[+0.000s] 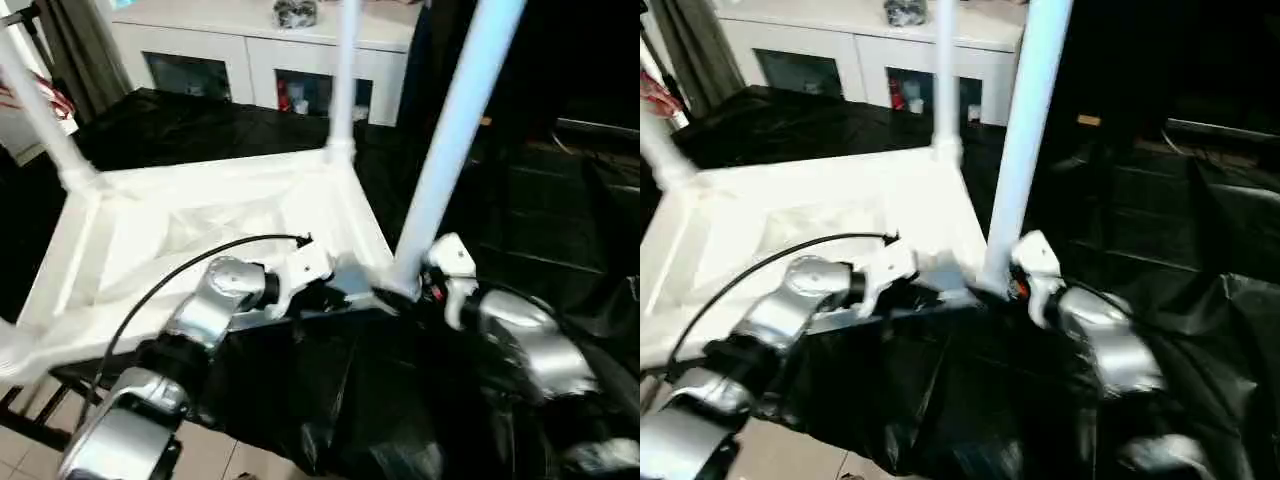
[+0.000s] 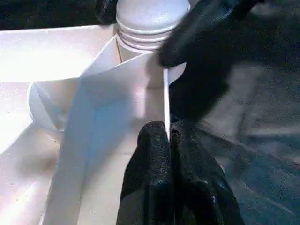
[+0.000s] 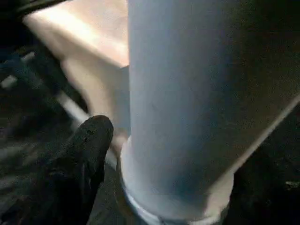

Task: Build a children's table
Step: Rotate leg to tighten

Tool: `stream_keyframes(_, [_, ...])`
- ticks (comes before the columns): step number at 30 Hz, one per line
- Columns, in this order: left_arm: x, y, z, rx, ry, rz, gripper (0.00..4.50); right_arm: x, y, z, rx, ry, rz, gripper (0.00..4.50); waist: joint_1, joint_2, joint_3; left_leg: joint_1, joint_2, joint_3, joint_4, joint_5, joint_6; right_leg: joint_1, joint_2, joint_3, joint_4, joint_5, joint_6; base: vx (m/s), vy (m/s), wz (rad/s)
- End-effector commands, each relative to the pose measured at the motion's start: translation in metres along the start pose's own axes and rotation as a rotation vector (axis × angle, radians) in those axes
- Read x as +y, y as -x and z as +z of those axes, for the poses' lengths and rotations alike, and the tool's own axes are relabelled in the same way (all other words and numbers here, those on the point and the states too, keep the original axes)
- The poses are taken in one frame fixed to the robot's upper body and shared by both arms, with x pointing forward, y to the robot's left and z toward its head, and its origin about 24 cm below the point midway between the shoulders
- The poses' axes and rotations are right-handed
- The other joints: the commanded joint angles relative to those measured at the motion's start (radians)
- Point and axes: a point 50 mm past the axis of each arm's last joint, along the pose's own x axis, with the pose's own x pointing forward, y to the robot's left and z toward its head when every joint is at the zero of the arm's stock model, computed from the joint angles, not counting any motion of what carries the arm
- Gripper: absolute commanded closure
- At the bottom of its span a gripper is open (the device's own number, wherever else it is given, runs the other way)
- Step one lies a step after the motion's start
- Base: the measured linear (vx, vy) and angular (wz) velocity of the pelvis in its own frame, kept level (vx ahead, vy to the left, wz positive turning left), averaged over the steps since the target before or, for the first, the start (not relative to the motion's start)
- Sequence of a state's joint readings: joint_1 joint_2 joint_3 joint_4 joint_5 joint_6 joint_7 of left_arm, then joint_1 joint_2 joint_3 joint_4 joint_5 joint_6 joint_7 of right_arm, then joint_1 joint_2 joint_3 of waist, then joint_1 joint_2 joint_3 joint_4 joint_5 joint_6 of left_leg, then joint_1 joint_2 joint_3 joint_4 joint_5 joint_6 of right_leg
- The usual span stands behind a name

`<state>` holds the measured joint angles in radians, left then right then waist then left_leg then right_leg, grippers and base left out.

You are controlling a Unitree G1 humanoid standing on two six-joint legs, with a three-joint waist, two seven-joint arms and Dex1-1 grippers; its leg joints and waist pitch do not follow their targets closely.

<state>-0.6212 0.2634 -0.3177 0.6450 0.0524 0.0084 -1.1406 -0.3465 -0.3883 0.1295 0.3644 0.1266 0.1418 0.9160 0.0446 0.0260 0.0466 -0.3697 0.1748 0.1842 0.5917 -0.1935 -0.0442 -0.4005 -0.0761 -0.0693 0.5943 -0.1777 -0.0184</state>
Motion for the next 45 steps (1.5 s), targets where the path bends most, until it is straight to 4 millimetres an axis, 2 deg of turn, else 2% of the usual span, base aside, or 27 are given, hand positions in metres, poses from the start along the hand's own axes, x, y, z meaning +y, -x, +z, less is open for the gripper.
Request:
stream_keyframes(1, [-0.004,-0.005,0.010,-0.033,-0.050,-0.055,4.50,0.012,-0.005,0.002,-0.002,0.004,0.113,0.75,0.003,-0.014,-0.058,0.007,0.061,-0.018,-0.068,-0.181,0.097,0.052,-0.075,0.049,-0.070,-0.210,-0.233,0.000,0.000,0.00])
stream_keyframes(5, [-0.009,0.000,0.008,-0.020,-0.050,-0.120,4.50,0.017,-0.003,0.003,0.013,0.006,0.181,0.75,0.006,-0.015,-0.059,0.008,0.061,-0.018,-0.067,-0.174,0.092,0.051,-0.077,0.050,-0.071,-0.225,-0.229,0.000,0.000,0.00])
stream_keyframes(7, [-0.011,0.001,0.007,-0.011,-0.049,-0.134,4.50,0.019,-0.003,0.003,0.013,0.006,0.208,1.08,0.006,-0.017,-0.059,0.007,0.061,-0.018,-0.067,-0.171,0.092,0.051,-0.076,0.049,-0.070,-0.221,-0.230,0.000,0.000,0.00])
stream_keyframes(9, [-0.010,0.001,0.007,-0.013,-0.047,-0.132,4.50,0.020,-0.003,0.004,0.011,0.003,0.215,1.13,0.007,-0.018,-0.059,0.008,0.060,-0.018,-0.067,-0.168,0.090,0.051,-0.077,0.049,-0.070,-0.225,-0.229,0.000,0.000,0.00])
stream_keyframes(11, [-0.009,0.001,0.008,-0.016,-0.046,-0.120,4.50,0.022,-0.004,0.004,0.006,-0.002,0.225,1.37,0.010,-0.020,-0.059,0.008,0.059,-0.018,-0.067,-0.166,0.089,0.051,-0.077,0.049,-0.070,-0.235,-0.226,0.000,0.000,0.00])
stream_keyframes(17, [-0.009,0.001,0.008,-0.022,-0.041,-0.090,4.50,0.026,-0.008,0.003,0.001,-0.009,0.230,1.75,0.015,-0.018,-0.060,0.008,0.059,-0.018,-0.066,-0.158,0.084,0.051,-0.078,0.049,-0.070,-0.231,-0.220,0.000,0.000,0.00])
stream_keyframes(19, [-0.002,-0.001,0.009,-0.038,-0.001,0.002,4.50,0.020,-0.014,0.001,-0.014,-0.024,0.103,1.77,0.013,-0.018,-0.059,0.008,0.060,-0.018,-0.067,-0.153,0.079,0.048,-0.078,0.050,-0.068,-0.221,-0.223,0.000,0.000,0.00])
stream_keyframes(20, [0.001,-0.002,0.011,-0.046,0.013,0.039,4.50,0.015,-0.017,-0.001,-0.013,-0.032,0.028,1.78,0.012,-0.010,-0.058,0.009,0.059,-0.018,-0.067,-0.157,0.073,0.046,-0.078,0.050,-0.069,-0.225,-0.226,0.000,0.000,0.00])
stream_keyframes(22, [0.008,-0.005,0.014,-0.056,0.032,0.113,4.50,0.005,-0.022,-0.004,-0.004,-0.053,-0.123,1.78,0.002,-0.016,-0.058,0.009,0.054,-0.021,-0.069,-0.180,0.045,0.048,-0.078,0.047,-0.075,-0.277,-0.215,0.000,0.000,0.00])
stream_keyframes(23, [0.008,-0.005,0.014,-0.056,0.032,0.113,4.50,0.005,-0.022,-0.004,-0.004,-0.053,-0.123,1.78,-0.002,-0.017,-0.059,0.011,0.053,-0.021,-0.069,-0.186,0.041,0.050,-0.077,0.047,-0.078,-0.290,-0.208,0.000,0.000,0.00])
stream_keyframes(24, [0.011,-0.006,0.015,-0.057,0.042,0.144,4.50,0.001,-0.024,-0.005,-0.001,-0.067,-0.179,1.78,-0.003,-0.016,-0.058,0.009,0.053,-0.021,-0.069,-0.186,0.043,0.050,-0.077,0.048,-0.079,-0.289,-0.205,0.000,0.000,0.00])
stream_keyframes(26, [0.020,-0.015,0.019,-0.043,0.071,0.258,4.50,-0.006,-0.036,-0.008,-0.017,-0.158,-0.370,1.78,-0.009,-0.011,-0.060,0.014,0.052,-0.020,-0.067,-0.186,0.042,0.044,-0.075,0.049,-0.079,-0.278,-0.208,0.000,0.000,0.00])
stream_keyframes(28, [0.023,-0.023,0.024,-0.044,0.096,0.323,4.50,-0.009,-0.045,-0.007,-0.020,-0.233,-0.487,1.79,-0.013,-0.015,-0.061,0.009,0.048,-0.020,-0.067,-0.158,0.033,0.050,-0.074,0.048,-0.075,-0.254,-0.211,0.000,0.000,0.00])
stream_keyframes(30, [0.025,-0.029,0.027,-0.048,0.120,0.367,4.50,-0.008,-0.052,-0.006,-0.025,-0.273,-0.534,1.79,-0.011,-0.014,-0.063,0.011,0.050,-0.020,-0.065,-0.150,0.039,0.049,-0.074,0.049,-0.074,-0.231,-0.216,0.000,0.000,0.00])
stream_keyframes(31, [0.027,-0.036,0.031,-0.049,0.137,0.420,4.50,-0.007,-0.061,-0.002,-0.029,-0.309,-0.578,1.79,-0.010,-0.015,-0.067,0.007,0.050,-0.019,-0.063,-0.111,0.057,0.054,-0.075,0.050,-0.065,-0.161,-0.229,0.000,0.000,0.00])
stream_keyframes(34, [0.026,-0.042,0.036,-0.065,0.136,0.432,4.50,-0.004,-0.072,0.003,-0.036,-0.289,-0.582,1.79,-0.008,-0.013,-0.069,0.006,0.048,-0.017,-0.059,-0.084,0.083,0.056,-0.074,0.048,-0.060,-0.089,-0.251,0.000,0.000,0.00])
stream_keyframes(35, [0.025,-0.044,0.038,-0.077,0.132,0.425,4.50,-0.002,-0.075,0.005,-0.040,-0.272,-0.574,1.79,-0.007,-0.017,-0.070,0.006,0.049,-0.017,-0.058,-0.083,0.089,0.058,-0.075,0.048,-0.058,-0.081,-0.252,0.000,0.000,0.00])
stream_keyframes(38, [0.022,-0.045,0.039,-0.089,0.111,0.387,4.50,0.000,-0.079,0.010,-0.076,-0.271,-0.535,1.79,-0.006,-0.012,-0.067,0.007,0.049,-0.017,-0.059,-0.104,0.100,0.057,-0.076,0.047,-0.062,-0.102,-0.252,0.000,0.000,0.00])
stream_keyframes(39, [0.021,-0.045,0.039,-0.090,0.105,0.381,4.50,0.001,-0.080,0.011,-0.085,-0.270,-0.523,1.24,-0.007,-0.011,-0.066,0.007,0.050,-0.017,-0.061,-0.116,0.097,0.057,-0.076,0.047,-0.063,-0.117,-0.250,0.000,0.000,0.00])
stream_keyframes(45, [0.014,-0.037,0.030,-0.088,0.047,0.282,4.50,-0.004,-0.070,0.012,-0.116,-0.239,-0.467,0.75,-0.013,-0.008,-0.064,0.005,0.051,-0.019,-0.063,-0.149,0.089,0.060,-0.076,0.047,-0.067,-0.147,-0.246,0.000,0.000,0.00])
